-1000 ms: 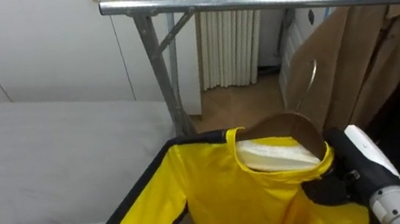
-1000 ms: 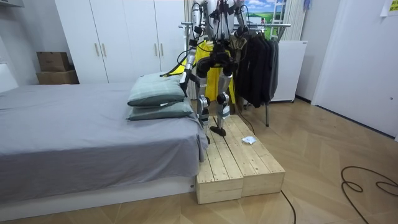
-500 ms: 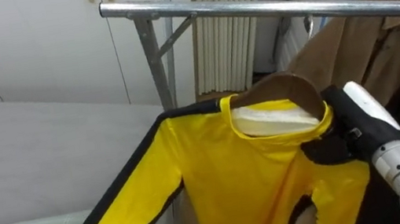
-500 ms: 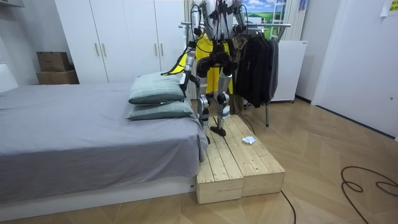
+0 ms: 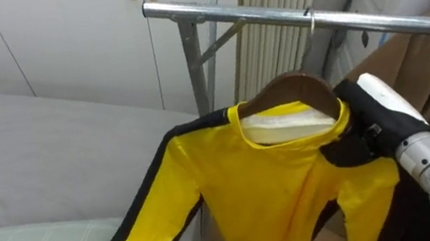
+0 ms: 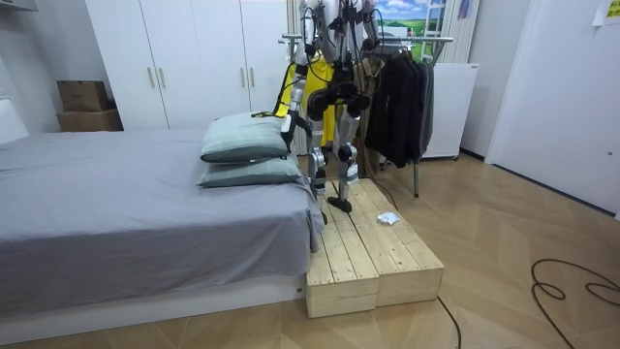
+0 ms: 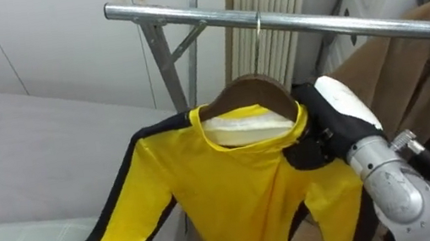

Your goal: Hang clothes

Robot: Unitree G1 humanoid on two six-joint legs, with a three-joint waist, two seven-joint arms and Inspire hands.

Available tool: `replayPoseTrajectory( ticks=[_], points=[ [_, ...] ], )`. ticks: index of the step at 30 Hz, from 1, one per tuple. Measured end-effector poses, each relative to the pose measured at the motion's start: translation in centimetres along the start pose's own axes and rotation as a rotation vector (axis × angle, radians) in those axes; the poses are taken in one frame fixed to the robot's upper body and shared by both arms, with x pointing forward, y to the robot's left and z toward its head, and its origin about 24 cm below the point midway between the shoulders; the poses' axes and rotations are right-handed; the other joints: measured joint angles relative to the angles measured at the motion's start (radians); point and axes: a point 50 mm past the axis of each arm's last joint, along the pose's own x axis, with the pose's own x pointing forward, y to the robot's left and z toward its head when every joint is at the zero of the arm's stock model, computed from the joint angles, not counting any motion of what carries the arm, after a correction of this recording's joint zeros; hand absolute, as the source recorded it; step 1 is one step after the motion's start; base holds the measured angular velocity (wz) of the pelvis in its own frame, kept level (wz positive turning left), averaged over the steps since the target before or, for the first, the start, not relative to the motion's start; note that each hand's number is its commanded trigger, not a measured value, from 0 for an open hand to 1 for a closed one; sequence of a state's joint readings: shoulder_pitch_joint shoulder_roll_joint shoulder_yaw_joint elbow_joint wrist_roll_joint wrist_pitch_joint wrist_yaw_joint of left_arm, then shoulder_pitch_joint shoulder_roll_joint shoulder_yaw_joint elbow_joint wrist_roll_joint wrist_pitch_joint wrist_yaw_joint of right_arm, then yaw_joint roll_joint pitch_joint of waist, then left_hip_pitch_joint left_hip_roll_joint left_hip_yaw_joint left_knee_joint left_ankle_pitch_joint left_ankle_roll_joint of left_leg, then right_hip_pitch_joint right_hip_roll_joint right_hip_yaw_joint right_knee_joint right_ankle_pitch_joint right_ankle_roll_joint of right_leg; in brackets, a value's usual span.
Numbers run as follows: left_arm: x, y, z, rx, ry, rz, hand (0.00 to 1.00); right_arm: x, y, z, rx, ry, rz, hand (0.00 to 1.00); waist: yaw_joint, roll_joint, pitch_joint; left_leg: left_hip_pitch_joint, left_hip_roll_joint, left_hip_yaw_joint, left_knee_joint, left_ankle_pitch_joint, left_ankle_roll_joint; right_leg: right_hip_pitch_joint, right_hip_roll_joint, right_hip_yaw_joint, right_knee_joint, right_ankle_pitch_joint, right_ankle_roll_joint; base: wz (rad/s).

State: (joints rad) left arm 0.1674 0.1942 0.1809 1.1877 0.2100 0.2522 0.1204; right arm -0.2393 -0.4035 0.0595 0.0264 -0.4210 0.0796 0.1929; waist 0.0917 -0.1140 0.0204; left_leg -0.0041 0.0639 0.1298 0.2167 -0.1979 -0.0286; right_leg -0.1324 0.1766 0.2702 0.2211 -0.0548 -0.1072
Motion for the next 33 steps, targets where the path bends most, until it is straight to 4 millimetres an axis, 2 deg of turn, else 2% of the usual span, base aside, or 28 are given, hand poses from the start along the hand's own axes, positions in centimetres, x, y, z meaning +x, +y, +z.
replayPoseTrajectory(
  ticks=[4,9,12,17,19,25,33],
  points=[
    [0.0,0.3,0.0,0.0,-0.004,0.006,0.0,0.2,-0.4,0.2,0.043,-0.02,0.012,1.0,0.002,-0.011,-0.0006,0.003,-0.001,-0.003,0.0,0.0,-0.001,0.011,-0.004,-0.012,-0.002,-0.003,0.005,0.04],
    [0.1,0.7,0.1,0.015,-0.024,0.017,0.0,0.3,0.4,-1.3,0.146,0.03,0.073,1.0,0.043,-0.023,-0.003,0.022,0.0,-0.001,-0.014,-0.002,-0.002,0.015,-0.007,-0.034,0.0,-0.002,-0.004,-0.01],
    [0.1,0.8,0.3,0.017,-0.041,0.016,0.0,0.3,1.1,-2.5,0.242,0.07,0.112,1.0,0.041,-0.024,-0.003,0.014,-0.005,-0.029,-0.013,-0.002,-0.002,0.014,-0.014,-0.052,0.0,-0.005,-0.009,0.19],
    [0.1,0.9,0.4,0.02,-0.05,0.016,0.0,0.2,1.4,-3.5,0.321,0.102,0.135,1.0,0.049,-0.023,-0.0029,0.016,-0.005,-0.043,-0.014,-0.002,-0.003,0.02,-0.015,-0.062,-0.001,-0.011,-0.015,0.1],
    [0.1,0.9,0.3,0.028,-0.048,0.017,0.0,0.5,1.8,-4.7,0.352,0.154,0.146,1.0,0.052,-0.022,-0.0021,0.029,-0.005,-0.048,-0.016,-0.003,-0.005,0.032,-0.016,-0.07,0.0,-0.019,-0.017,0.1],
    [0.1,1.1,0.3,0.01,-0.049,0.008,0.0,0.9,1.9,-6.4,0.365,0.238,0.151,1.0,0.05,-0.021,-0.0017,0.031,-0.005,-0.053,-0.018,-0.003,-0.005,0.035,-0.017,-0.076,0.001,-0.022,-0.019,0.02],
    [0.1,1.0,0.3,0.009,-0.049,-0.001,0.0,0.6,2.3,-7.6,0.373,0.289,0.152,1.0,0.041,-0.012,0.0012,0.032,-0.005,-0.053,-0.015,-0.003,-0.005,0.04,-0.018,-0.076,-0.001,-0.027,-0.017,0.0]
  ],
)
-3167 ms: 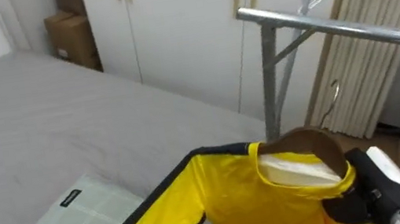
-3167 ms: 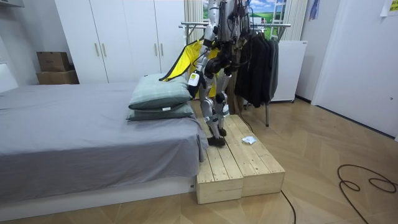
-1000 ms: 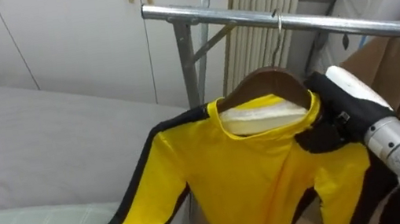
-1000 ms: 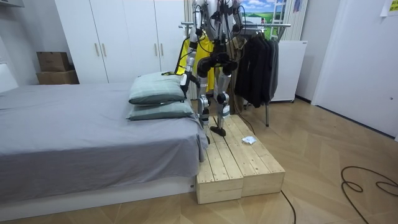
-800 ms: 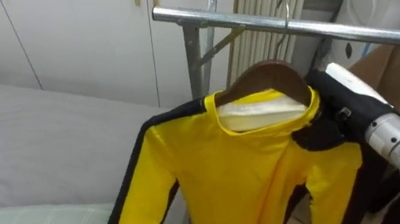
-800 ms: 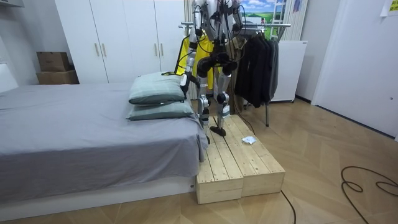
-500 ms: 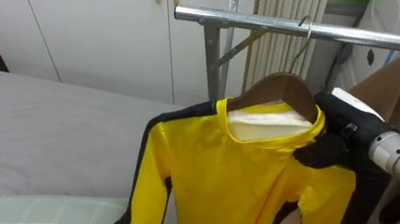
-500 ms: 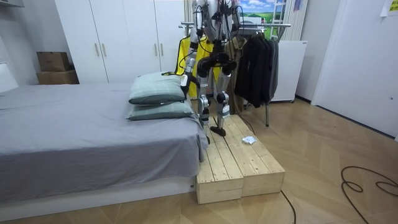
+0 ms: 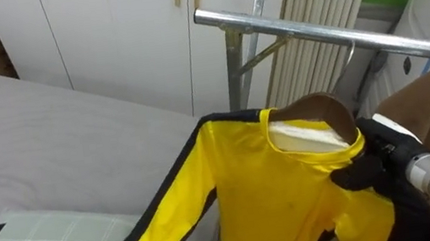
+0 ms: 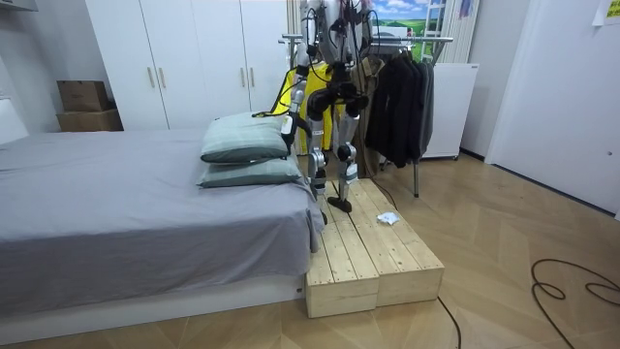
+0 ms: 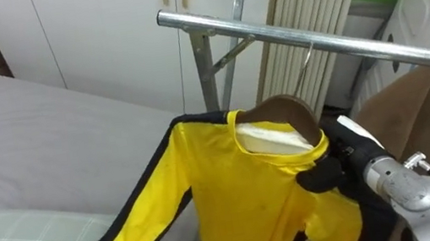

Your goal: Hang clothes

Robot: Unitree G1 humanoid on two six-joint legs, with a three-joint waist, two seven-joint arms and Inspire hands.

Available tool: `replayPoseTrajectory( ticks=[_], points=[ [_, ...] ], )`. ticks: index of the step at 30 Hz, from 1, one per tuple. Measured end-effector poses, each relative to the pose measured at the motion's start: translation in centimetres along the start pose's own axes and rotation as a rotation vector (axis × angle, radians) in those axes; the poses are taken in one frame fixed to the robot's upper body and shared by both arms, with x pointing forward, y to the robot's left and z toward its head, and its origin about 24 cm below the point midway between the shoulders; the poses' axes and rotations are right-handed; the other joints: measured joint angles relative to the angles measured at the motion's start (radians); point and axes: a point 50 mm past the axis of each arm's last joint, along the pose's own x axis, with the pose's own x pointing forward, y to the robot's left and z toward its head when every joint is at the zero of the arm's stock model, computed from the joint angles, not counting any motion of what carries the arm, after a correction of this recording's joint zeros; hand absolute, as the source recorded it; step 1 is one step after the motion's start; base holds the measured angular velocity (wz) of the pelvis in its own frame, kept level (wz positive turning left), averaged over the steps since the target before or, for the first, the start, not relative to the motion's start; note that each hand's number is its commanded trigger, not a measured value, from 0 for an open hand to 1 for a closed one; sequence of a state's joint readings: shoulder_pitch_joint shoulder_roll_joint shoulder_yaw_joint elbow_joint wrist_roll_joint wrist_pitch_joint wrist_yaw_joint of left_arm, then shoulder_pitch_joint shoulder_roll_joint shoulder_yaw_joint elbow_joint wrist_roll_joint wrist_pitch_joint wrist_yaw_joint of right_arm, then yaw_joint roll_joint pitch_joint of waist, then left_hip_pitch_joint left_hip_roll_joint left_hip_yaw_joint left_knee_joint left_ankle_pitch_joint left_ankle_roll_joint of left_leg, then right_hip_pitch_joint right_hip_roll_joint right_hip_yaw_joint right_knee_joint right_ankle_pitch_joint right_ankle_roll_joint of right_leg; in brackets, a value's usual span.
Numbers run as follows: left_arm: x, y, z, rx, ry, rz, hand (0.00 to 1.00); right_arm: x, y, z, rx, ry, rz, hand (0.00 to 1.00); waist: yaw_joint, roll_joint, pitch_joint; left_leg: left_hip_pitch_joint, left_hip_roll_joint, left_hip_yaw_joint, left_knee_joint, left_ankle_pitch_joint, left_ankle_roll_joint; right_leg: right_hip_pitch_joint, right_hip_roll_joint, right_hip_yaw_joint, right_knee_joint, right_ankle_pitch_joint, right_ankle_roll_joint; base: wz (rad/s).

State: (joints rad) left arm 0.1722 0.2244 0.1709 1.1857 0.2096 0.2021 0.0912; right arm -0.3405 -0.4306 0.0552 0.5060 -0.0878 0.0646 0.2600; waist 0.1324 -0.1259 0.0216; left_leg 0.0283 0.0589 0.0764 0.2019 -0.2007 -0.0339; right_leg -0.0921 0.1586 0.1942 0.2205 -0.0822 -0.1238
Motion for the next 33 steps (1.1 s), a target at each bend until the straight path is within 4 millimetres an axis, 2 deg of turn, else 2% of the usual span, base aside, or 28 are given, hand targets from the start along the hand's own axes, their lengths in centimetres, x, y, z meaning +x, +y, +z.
replayPoseTrajectory(
  ticks=[7,14,20,28,30,33],
  points=[
    [0.0,-0.1,-0.3,0.0,0.008,-0.008,0.0,0.0,-0.1,-0.4,0.0,0.019,-0.03,1.0,-0.02,0.012,-0.0019,0.0,0.0,0.0,0.004,0.0,0.0,0.003,-0.003,-0.005,0.001,-0.001,0.001,0.03],
    [0.0,-0.1,-0.5,0.0,0.012,-0.015,0.0,0.0,-0.3,-0.6,-0.003,0.026,-0.04,1.0,-0.024,0.021,-0.0037,0.0,0.0,0.001,0.004,0.0,0.0,0.002,-0.003,-0.007,0.002,-0.001,0.001,0.0],
    [0.0,-0.2,-0.6,-0.001,0.013,-0.02,0.0,0.0,-0.6,-0.3,-0.077,0.032,-0.052,1.0,-0.031,0.024,-0.0057,0.0,0.0,0.001,0.003,0.0,0.0,0.0,-0.001,-0.004,0.006,-0.001,0.002,0.0],
    [0.0,-0.3,-1.2,0.003,0.035,-0.024,0.0,-0.4,-2.2,1.6,-0.212,-0.025,-0.135,1.0,-0.046,0.023,-0.0064,0.012,-0.002,0.003,0.005,0.0,0.0,0.005,0.0,0.001,0.022,-0.006,-0.001,-0.01],
    [0.0,-0.3,-1.4,0.005,0.037,-0.025,0.0,-0.5,-2.4,2.3,-0.256,-0.05,-0.172,1.0,-0.049,0.021,-0.0077,0.017,-0.003,0.003,0.005,0.0,0.0,0.011,0.004,0.019,0.023,-0.018,0.009,-0.04],
    [0.0,-0.3,-1.3,0.01,0.036,-0.025,0.0,-0.4,-2.5,2.6,-0.288,-0.052,-0.19,1.0,-0.045,0.019,-0.0077,0.017,-0.005,0.003,0.006,0.001,0.0,0.011,0.004,0.024,0.023,-0.015,0.014,-0.02]
  ],
)
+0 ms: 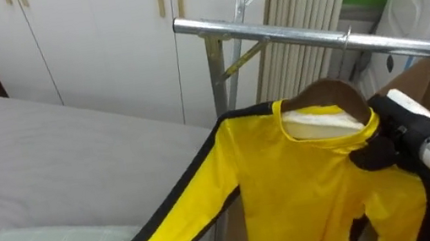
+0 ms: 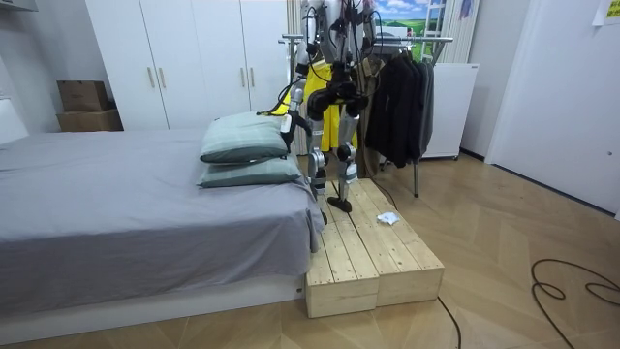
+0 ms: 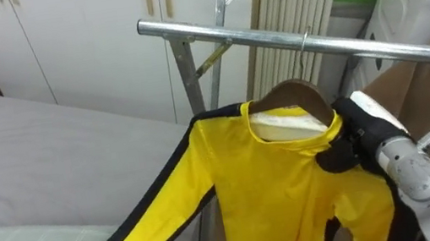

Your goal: Hang clothes

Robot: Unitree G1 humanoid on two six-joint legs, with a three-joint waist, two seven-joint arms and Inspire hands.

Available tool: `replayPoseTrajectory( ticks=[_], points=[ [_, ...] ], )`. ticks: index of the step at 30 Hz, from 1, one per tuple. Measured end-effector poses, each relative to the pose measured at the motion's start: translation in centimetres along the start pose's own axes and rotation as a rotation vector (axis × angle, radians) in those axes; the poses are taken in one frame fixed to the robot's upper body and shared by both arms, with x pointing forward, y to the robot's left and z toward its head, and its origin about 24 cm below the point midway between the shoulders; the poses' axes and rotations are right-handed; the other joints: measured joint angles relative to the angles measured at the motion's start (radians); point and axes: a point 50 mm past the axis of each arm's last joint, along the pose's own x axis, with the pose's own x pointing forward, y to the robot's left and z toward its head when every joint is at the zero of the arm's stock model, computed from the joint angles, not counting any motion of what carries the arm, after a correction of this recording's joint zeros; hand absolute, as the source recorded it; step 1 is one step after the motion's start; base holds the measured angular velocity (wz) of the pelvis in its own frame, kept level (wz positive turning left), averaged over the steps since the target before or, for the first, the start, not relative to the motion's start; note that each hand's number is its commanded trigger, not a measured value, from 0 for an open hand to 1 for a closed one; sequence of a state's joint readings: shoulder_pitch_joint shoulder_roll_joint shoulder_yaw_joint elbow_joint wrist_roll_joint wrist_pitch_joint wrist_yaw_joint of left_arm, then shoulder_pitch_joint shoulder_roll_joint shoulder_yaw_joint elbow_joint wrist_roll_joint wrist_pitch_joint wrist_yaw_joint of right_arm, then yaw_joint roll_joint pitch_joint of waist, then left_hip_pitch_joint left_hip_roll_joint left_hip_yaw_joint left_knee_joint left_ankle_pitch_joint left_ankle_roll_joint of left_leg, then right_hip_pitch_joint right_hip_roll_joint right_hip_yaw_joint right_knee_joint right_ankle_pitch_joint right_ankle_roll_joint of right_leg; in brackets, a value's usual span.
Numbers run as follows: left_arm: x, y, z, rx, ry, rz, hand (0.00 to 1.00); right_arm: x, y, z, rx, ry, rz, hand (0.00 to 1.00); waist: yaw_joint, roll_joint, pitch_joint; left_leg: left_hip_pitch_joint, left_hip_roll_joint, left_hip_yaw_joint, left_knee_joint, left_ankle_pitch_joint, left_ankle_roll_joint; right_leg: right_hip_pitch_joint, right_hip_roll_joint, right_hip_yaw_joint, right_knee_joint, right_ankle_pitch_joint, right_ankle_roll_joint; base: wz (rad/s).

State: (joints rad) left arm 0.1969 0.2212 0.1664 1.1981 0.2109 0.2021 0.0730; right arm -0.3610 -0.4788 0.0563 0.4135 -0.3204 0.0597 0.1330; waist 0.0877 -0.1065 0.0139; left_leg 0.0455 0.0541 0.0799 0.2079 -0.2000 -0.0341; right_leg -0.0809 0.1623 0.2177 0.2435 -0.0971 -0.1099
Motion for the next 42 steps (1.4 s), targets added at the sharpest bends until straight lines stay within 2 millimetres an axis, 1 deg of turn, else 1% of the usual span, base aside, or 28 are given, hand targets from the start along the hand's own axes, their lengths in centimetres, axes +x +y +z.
replayPoseTrajectory(
  ticks=[5,7,9,13,16,19,21,23,25,26,28,33,36,42],
  points=[
    [0.0,0.1,0.0,0.005,-0.001,0.003,0.0,0.0,-0.1,0.1,-0.01,-0.002,-0.017,1.0,-0.002,-0.013,0.0002,-0.006,-0.002,0.0,0.001,0.0,0.0,-0.005,-0.001,0.003,-0.003,0.0,0.006,0.0],
    [0.0,0.1,-0.1,0.005,0.001,0.003,0.0,0.0,-0.3,0.3,-0.023,-0.012,-0.03,1.0,-0.002,-0.015,0.0006,-0.007,-0.002,0.0,0.001,0.0,0.0,-0.007,-0.001,0.004,-0.004,0.004,0.001,0.0],
    [0.0,0.1,-0.1,0.005,0.003,0.002,0.0,-0.1,-0.6,1.2,-0.044,-0.045,-0.048,1.0,-0.003,-0.015,0.0006,-0.007,-0.002,0.0,-0.001,0.0,0.0,-0.008,-0.001,0.004,-0.005,0.007,-0.004,0.0],
    [0.0,0.1,-0.2,0.004,0.004,-0.001,0.0,-0.3,-1.3,2.7,-0.057,-0.118,-0.075,1.0,-0.003,-0.015,0.0006,-0.007,-0.002,0.001,-0.001,0.0,-0.001,-0.009,-0.001,0.004,-0.006,0.007,-0.004,0.0],
    [0.0,0.1,-0.2,0.006,0.004,-0.002,0.0,-0.5,-1.8,3.2,-0.065,-0.145,-0.087,1.0,-0.003,-0.015,0.0006,-0.009,-0.003,0.001,-0.002,0.0,-0.001,-0.011,-0.002,0.005,-0.007,0.007,-0.004,0.0],
    [0.0,0.1,-0.4,0.005,0.008,-0.004,0.0,-0.5,-1.9,3.2,-0.003,-0.156,-0.082,1.0,0.001,-0.015,0.0005,-0.005,-0.003,0.006,-0.002,0.0,-0.001,-0.009,-0.003,0.006,-0.007,0.007,-0.004,-0.05],
    [0.0,0.1,-0.3,-0.005,0.008,-0.008,0.0,-0.5,-1.9,3.1,0.084,-0.16,-0.067,1.0,0.001,-0.015,0.0004,-0.004,-0.003,0.007,-0.002,0.0,-0.001,-0.01,-0.005,-0.003,-0.006,0.007,-0.004,0.0],
    [0.0,0.2,-0.3,-0.004,0.006,-0.008,0.0,-0.4,-1.7,2.6,0.144,-0.149,-0.053,1.0,0.001,-0.014,0.0004,-0.004,-0.001,0.007,-0.003,-0.002,-0.003,-0.009,-0.006,-0.014,-0.006,0.007,-0.004,0.02],
    [0.0,0.4,-0.2,-0.002,0.005,-0.003,0.0,-0.2,-1.2,1.5,0.215,-0.104,-0.027,1.0,0.002,-0.015,0.0003,-0.003,0.002,0.006,-0.004,-0.004,-0.003,-0.008,-0.005,-0.027,-0.006,0.007,-0.005,0.05],
    [0.0,0.4,-0.2,-0.002,0.004,-0.002,0.0,-0.2,-1.1,1.1,0.237,-0.09,-0.02,1.0,0.002,-0.015,0.0003,-0.003,0.003,0.005,-0.004,-0.004,-0.002,-0.008,-0.005,-0.028,-0.006,0.007,-0.006,0.05],
    [0.0,0.5,-0.1,-0.001,0.001,0.001,0.0,-0.1,-0.5,-0.5,0.33,-0.026,0.009,1.0,0.0,-0.014,0.0003,-0.005,0.004,-0.003,-0.004,-0.004,-0.002,-0.008,-0.005,-0.029,-0.005,0.007,-0.012,0.08],
    [0.0,0.6,-0.1,-0.003,0.001,0.003,0.0,-0.3,0.5,-3.1,0.411,0.089,0.071,1.0,-0.002,-0.013,-0.0004,-0.009,0.003,-0.015,-0.002,-0.003,-0.003,-0.008,-0.003,-0.028,-0.005,0.007,-0.018,0.05],
    [0.0,0.6,-0.1,-0.003,0.001,-0.001,0.0,-0.3,0.9,-4.0,0.442,0.126,0.102,1.0,-0.002,-0.01,-0.0017,-0.009,0.002,-0.017,0.003,-0.003,-0.003,-0.006,-0.004,-0.029,-0.005,0.004,-0.017,0.01],
    [0.0,0.6,0.2,-0.005,-0.01,0.002,0.0,-0.4,0.9,-5.0,0.469,0.161,0.119,1.0,-0.002,-0.006,0.0001,-0.015,0.002,-0.017,0.016,-0.003,-0.004,-0.005,-0.005,-0.031,-0.005,0.003,-0.016,0.02]
  ],
)
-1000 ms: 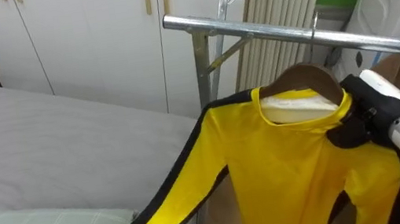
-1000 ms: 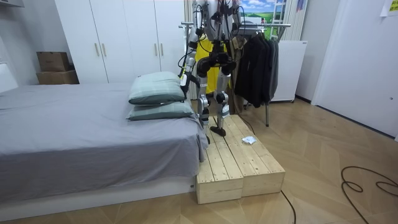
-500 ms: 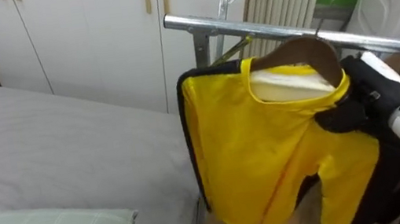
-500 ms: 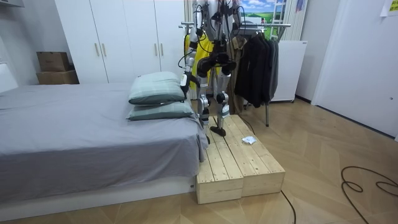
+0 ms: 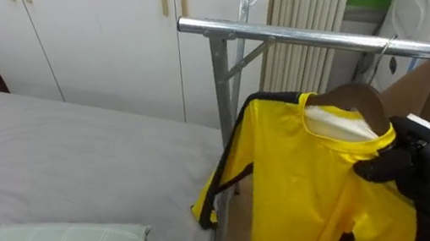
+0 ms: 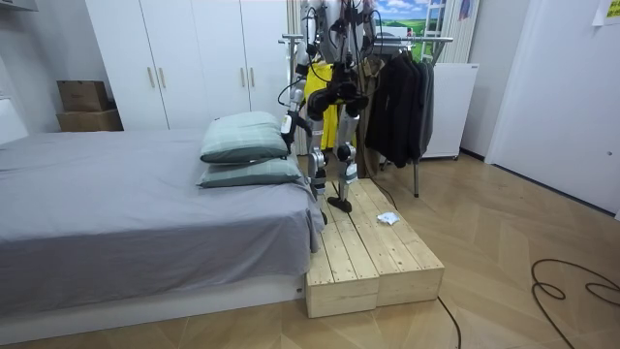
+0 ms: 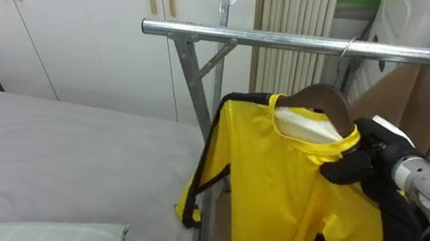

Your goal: Hang clothes

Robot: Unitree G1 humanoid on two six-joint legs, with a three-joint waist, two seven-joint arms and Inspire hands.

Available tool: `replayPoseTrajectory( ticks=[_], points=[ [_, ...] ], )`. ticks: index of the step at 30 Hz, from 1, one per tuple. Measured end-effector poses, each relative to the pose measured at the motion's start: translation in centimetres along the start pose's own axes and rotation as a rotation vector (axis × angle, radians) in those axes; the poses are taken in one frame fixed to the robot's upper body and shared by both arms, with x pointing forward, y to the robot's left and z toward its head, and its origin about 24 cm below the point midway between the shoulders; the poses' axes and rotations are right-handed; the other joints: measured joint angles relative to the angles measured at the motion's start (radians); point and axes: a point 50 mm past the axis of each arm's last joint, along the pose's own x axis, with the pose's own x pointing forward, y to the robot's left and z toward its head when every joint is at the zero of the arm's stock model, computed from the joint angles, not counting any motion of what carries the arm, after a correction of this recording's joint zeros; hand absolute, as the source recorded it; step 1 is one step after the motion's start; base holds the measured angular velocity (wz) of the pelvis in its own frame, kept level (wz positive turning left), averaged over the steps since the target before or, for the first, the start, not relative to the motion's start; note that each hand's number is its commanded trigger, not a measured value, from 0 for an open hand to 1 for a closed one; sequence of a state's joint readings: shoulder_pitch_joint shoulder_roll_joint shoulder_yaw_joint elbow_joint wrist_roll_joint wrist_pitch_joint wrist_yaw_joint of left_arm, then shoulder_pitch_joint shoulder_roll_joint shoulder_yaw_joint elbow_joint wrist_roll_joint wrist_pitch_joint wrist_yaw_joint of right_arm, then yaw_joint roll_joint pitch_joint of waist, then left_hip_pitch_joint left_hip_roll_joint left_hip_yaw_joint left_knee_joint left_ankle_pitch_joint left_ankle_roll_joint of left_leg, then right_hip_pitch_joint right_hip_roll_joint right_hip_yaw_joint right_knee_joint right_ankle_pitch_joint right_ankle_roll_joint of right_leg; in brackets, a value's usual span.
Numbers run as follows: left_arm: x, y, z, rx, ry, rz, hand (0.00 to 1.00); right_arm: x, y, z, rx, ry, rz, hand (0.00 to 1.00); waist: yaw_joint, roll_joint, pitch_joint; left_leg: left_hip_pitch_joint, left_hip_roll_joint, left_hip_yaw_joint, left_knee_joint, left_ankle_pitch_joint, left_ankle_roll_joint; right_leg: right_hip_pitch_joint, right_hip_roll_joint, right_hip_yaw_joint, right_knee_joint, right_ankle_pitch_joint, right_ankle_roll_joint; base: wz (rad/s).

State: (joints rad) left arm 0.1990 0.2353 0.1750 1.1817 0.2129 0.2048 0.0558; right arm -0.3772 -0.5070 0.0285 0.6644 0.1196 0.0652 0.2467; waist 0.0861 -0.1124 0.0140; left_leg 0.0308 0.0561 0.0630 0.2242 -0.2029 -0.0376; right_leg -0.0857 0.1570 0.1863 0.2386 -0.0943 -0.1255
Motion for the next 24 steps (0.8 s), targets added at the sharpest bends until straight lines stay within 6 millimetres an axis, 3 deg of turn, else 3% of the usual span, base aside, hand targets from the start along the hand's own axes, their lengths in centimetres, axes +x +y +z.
replayPoseTrajectory(
  ticks=[5,24],
  points=[
    [0.0,0.0,0.2,-0.001,-0.01,0.0,0.0,0.0,-0.2,-0.7,0.02,0.029,0.007,1.0,0.0,0.007,0.001,0.0,0.0,-0.003,0.001,0.0,0.0,0.001,0.002,0.004,0.0,-0.005,0.01,0.02],
    [0.0,-0.2,0.1,0.0,0.001,-0.005,0.0,-0.1,-0.1,-1.6,0.031,0.059,0.039,1.0,-0.002,0.004,0.0032,0.004,-0.002,0.006,-0.001,0.0,0.0,0.003,0.004,0.018,0.0,-0.007,0.016,-0.01]
  ],
)
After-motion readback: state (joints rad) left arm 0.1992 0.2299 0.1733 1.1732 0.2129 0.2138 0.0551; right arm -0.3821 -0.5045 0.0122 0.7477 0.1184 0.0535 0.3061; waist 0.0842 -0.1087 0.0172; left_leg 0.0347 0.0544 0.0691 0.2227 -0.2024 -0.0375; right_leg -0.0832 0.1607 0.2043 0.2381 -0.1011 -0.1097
